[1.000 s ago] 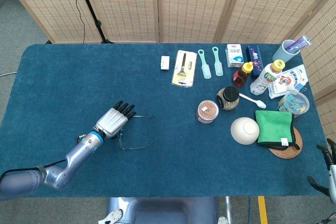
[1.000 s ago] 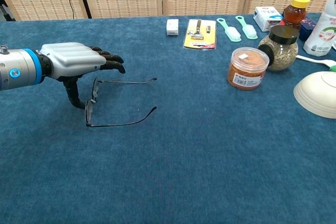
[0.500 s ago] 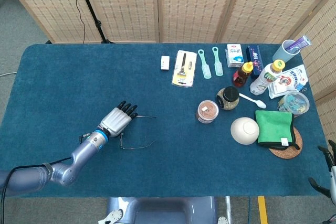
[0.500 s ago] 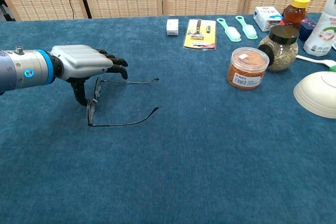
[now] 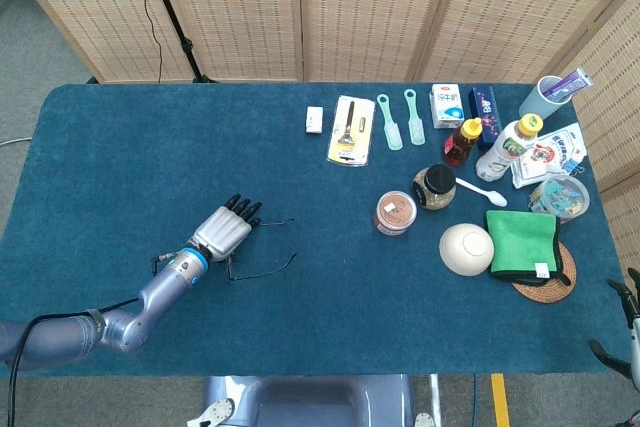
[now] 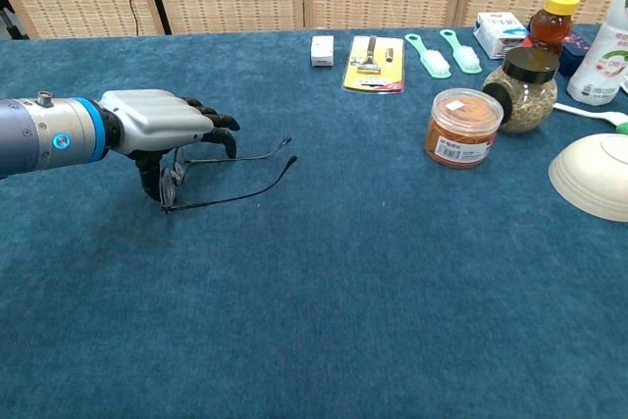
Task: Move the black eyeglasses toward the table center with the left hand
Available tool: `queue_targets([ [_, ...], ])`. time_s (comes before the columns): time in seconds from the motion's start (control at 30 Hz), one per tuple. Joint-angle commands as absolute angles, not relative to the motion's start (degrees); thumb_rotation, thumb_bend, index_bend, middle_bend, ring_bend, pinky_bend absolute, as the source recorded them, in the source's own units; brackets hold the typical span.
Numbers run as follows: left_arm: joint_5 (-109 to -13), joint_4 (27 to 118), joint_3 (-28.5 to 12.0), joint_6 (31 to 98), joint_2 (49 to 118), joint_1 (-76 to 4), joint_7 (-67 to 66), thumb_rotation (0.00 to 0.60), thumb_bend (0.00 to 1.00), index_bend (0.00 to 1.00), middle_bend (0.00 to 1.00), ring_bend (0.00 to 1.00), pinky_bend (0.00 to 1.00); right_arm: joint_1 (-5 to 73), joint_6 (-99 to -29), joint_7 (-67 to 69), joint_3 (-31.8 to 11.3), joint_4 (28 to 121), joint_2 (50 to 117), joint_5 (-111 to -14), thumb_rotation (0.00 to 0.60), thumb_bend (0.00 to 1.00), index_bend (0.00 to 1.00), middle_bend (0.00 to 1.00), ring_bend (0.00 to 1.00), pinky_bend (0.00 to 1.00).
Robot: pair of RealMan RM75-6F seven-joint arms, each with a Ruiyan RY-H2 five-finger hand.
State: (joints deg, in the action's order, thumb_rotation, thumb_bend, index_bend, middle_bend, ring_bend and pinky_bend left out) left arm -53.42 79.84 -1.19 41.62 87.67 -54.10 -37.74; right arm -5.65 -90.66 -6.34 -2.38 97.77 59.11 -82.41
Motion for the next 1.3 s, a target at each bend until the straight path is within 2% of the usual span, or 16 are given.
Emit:
queue_targets([
  [0.03,-53.4,79.8,-1.0,41.8,87.7,-54.1,-37.7,0.600,0.21,0.24,0.00,0.00,0.00,-5.7,-90.6,-6.4,-2.4,97.8,59.1,-82.4,0.600,0.19,0.18,0.06,0.08,0.16],
  [0.2,-53.2,79.7,-0.7,42.2,87.9,-54.2,-37.5,0.600,0.21,0.24,0.00,0.00,0.00,-5.7,-90.6,-6.4,-2.4,97.9,59.1,-82.4,0.600,0.19,0.18,0.06,0.08,0.16],
  [0.4,-53.7,79.7,-0.7,42.9,87.9,-54.1,-36.6,0.600,0.21,0.18,0.00,0.00,0.00,-5.6,-90.5,-6.5,-2.4,97.9,59.0,-82.3,0.600,0.19,0.18,0.06,0.08,0.16],
  [0.8,-53.3,80.2,-0.7,43.0,88.2,-54.6,-36.1,0.600,0.21,0.18,0.00,0.00,0.00,-5.5,-89.9,-6.4,-2.5,97.7,59.1,-82.0,0.600,0.19,0.18,0.06,0.08,0.16],
  [1.0,-52.8,80.8,-0.5,42.8,88.3,-55.0,-36.1,0.600,0.21,0.22,0.00,0.00,0.00,-5.4,-89.7,-6.1,-2.4,97.5,59.2,-82.0,0.600,0.19,0.18,0.06,0.08,0.16],
  [1.3,-52.7,80.7,-0.6,44.3,89.2,-55.3,-36.9,0.600,0.21,0.38,0.00,0.00,0.00,-5.5,-89.7,-5.7,-2.3,97.4,59.2,-82.1,0.600,0.19,0.18,0.06,0.08,0.16],
])
